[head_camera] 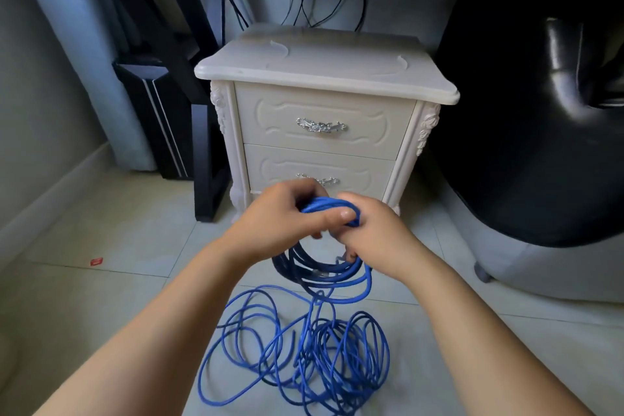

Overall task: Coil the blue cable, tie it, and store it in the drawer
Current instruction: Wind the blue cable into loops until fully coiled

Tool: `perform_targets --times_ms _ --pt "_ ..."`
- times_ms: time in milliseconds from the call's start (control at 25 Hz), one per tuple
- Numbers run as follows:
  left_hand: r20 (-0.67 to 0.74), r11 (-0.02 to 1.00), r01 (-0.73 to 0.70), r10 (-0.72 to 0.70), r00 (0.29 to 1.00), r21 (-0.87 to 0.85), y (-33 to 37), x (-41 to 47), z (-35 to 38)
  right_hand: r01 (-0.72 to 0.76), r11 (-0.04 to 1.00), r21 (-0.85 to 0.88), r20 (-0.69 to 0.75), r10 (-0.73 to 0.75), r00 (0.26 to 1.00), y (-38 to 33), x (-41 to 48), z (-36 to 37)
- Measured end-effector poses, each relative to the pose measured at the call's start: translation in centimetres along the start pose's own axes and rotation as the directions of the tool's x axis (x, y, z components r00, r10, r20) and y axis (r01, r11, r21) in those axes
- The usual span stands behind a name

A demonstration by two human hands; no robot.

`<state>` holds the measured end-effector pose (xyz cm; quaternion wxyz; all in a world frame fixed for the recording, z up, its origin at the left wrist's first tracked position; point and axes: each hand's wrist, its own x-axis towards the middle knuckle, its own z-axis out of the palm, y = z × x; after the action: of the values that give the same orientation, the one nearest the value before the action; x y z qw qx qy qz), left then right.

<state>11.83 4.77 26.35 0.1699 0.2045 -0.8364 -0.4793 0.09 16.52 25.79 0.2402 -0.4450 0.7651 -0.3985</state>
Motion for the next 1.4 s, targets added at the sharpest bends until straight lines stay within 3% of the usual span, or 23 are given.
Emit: perform_targets --times_ms 120,200,320,400,480,640,760,1000,1080,1160,1240,1400 --pt "-0.034 0.989 -0.029 0.034 0.999 0.146 0.0 0.3 0.6 0.049 0.996 -0.071 -0.110 -0.057 0.992 0.2 0.2 1.0" --pt "-0.095 0.989 -0.066 0.079 0.992 0.130 0.1 0.3 0.4 0.078 0.997 0.011 -0.165 -0.075 0.984 -0.1 0.3 1.0" --pt "-0.212 0.996 -0.028 0.011 0.977 -0.079 0.0 0.6 0.0 0.010 0.960 0.280 0.016 -0.016 1.000 -0.1 0.1 -0.3" --pt "-0.257 0.949 0.019 -0.105 0.961 -0.315 -0.5 0.9 -0.3 -0.092 0.941 0.327 0.169 0.038 0.985 0.7 -0.1 -0.7" --pt "-0.270 0.885 0.059 -0.203 0.941 -0.462 -0.9 1.1 -0.9 -0.145 0.932 0.331 0.209 0.078 0.975 1.4 -0.1 -0.5" --pt "-0.382 0.866 0.074 -0.294 0.876 -0.495 -1.3 1.2 -1.7 -0.107 0.917 0.385 0.092 0.077 0.993 0.8 -0.1 -0.3" --pt "-0.445 0.857 0.063 -0.327 0.833 -0.511 -1.0 1.1 -1.3 -0.064 0.961 0.268 -0.065 0.084 0.994 0.1 -0.1 0.2" --pt "-0.438 0.775 0.036 -0.394 0.808 -0.631 -0.3 0.4 1.0 -0.086 0.888 0.451 -0.145 0.168 0.975 -0.4 -0.5 1.8" --pt "-0.359 0.746 0.083 -0.411 0.838 -0.661 -0.4 0.3 1.2 -0.055 0.919 0.391 -0.202 0.144 0.969 -0.1 -0.6 1.8" --pt "-0.222 0.743 0.164 -0.391 0.893 -0.649 -0.6 0.4 0.3 -0.062 0.950 0.306 -0.231 0.137 0.963 -0.2 -0.6 1.3" --pt "-0.122 0.814 0.227 -0.340 0.932 -0.534 -0.9 0.3 -0.9 -0.067 0.963 0.260 -0.206 0.123 0.971 -0.4 -0.7 0.8" --pt "-0.085 0.973 0.098 -0.118 0.989 -0.208 -0.9 -0.3 -1.7 -0.053 0.992 0.114 -0.147 0.069 0.987 -0.6 -0.8 -0.2"
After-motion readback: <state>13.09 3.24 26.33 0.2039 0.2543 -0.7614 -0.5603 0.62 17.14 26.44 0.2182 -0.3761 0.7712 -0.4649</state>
